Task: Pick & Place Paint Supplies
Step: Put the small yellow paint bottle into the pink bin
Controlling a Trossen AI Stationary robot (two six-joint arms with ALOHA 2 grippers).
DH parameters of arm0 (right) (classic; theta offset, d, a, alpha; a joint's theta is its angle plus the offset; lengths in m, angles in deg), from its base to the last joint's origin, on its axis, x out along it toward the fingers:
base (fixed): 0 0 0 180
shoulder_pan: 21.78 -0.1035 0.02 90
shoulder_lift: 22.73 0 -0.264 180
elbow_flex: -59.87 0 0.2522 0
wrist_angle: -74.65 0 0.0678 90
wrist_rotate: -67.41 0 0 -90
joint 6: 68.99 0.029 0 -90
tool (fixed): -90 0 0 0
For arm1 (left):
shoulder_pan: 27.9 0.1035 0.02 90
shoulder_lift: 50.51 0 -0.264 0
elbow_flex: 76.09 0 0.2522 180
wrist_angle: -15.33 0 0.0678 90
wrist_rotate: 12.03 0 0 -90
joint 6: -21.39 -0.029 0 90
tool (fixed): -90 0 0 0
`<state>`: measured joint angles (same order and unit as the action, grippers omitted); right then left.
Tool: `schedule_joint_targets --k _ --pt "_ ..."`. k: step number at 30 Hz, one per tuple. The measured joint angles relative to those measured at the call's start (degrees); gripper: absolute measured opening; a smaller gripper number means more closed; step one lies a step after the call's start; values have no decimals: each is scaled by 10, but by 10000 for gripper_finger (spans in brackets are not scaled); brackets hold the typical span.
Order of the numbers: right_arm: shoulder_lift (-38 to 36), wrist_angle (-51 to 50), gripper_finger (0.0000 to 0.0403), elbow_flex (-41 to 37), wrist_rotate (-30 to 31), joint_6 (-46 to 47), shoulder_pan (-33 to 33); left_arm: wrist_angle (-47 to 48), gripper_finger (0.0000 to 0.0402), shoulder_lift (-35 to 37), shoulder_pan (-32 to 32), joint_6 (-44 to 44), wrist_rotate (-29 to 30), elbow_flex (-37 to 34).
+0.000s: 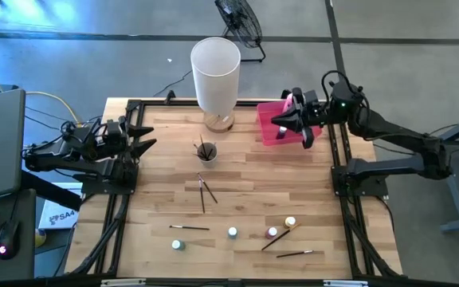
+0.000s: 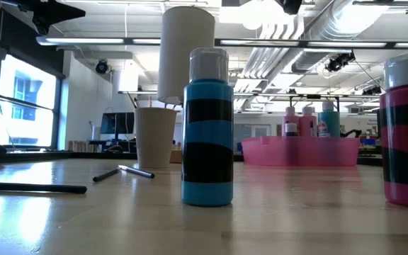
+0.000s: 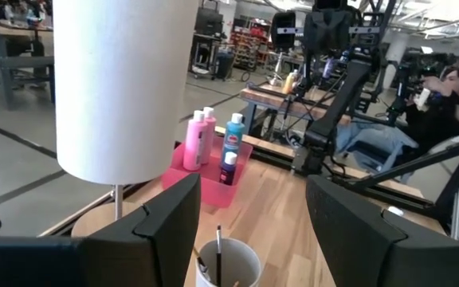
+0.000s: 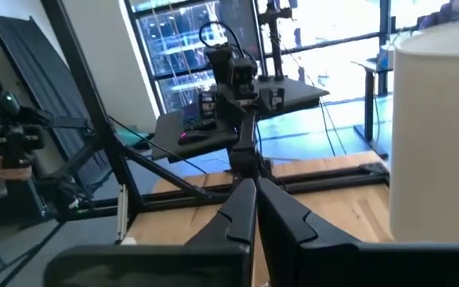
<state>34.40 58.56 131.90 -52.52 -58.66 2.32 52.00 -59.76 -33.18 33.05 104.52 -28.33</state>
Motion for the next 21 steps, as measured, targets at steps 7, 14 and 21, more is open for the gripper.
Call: schedule_joint_targets --k 7,14,21 --pt "14 21 6 0 51 -2 0 0 222 0 0 32 -1 0" --pt "24 100 3 0 70 22 0 0 222 0 0 32 -35 0" --pt "24 112 3 0 75 49 -24 0 211 0 0 17 -67 0"
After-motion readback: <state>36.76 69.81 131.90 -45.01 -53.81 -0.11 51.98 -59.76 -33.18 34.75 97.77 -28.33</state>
